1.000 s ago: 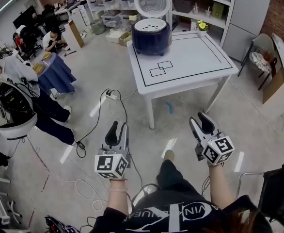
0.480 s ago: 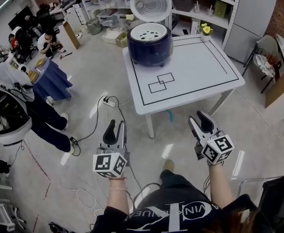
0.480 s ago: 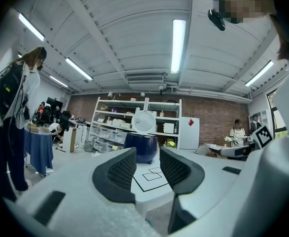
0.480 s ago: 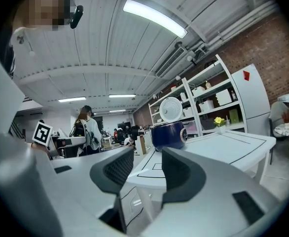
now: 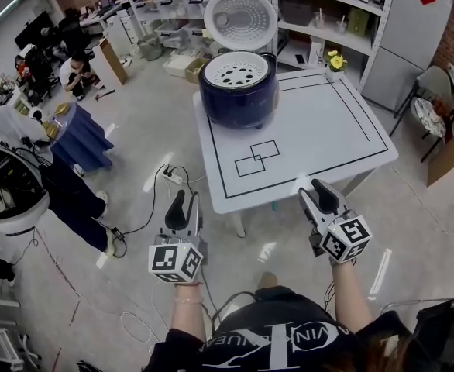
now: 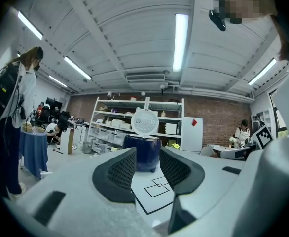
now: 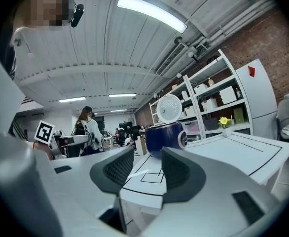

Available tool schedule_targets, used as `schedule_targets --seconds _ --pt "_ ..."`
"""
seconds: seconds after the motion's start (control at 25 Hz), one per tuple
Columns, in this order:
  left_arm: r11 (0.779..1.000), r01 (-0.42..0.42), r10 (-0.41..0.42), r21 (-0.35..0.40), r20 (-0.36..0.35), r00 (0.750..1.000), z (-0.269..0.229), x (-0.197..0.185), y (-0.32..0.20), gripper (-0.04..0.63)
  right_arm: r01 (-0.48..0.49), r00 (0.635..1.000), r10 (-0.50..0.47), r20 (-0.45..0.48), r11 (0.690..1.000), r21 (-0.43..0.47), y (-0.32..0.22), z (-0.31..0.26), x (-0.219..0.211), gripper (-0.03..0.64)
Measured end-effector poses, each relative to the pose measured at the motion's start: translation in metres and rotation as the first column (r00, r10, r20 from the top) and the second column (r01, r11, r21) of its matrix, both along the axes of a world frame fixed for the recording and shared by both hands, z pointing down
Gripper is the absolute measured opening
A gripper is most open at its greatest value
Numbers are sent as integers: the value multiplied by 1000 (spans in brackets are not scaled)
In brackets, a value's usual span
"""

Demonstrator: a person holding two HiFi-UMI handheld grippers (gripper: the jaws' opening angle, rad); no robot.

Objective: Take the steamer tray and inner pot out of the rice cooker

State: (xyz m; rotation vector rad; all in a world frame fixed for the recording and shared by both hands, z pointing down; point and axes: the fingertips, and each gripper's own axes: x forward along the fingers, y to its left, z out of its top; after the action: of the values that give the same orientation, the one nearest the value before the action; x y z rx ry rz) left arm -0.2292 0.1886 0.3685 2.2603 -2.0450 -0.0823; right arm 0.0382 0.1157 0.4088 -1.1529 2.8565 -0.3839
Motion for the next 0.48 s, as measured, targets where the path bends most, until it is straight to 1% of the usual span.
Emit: schedule_targets --seconds 0.2,0.48 --pt "1000 -9 9 8 -1 1000 -2 6 -30 121 -1 1000 1 2 1000 4 -25 -1 3 158" --pt "1000 -24 23 -8 -4 1000 1 12 -52 121 -1 1000 1 -3 1000 -4 -41 -1 4 158"
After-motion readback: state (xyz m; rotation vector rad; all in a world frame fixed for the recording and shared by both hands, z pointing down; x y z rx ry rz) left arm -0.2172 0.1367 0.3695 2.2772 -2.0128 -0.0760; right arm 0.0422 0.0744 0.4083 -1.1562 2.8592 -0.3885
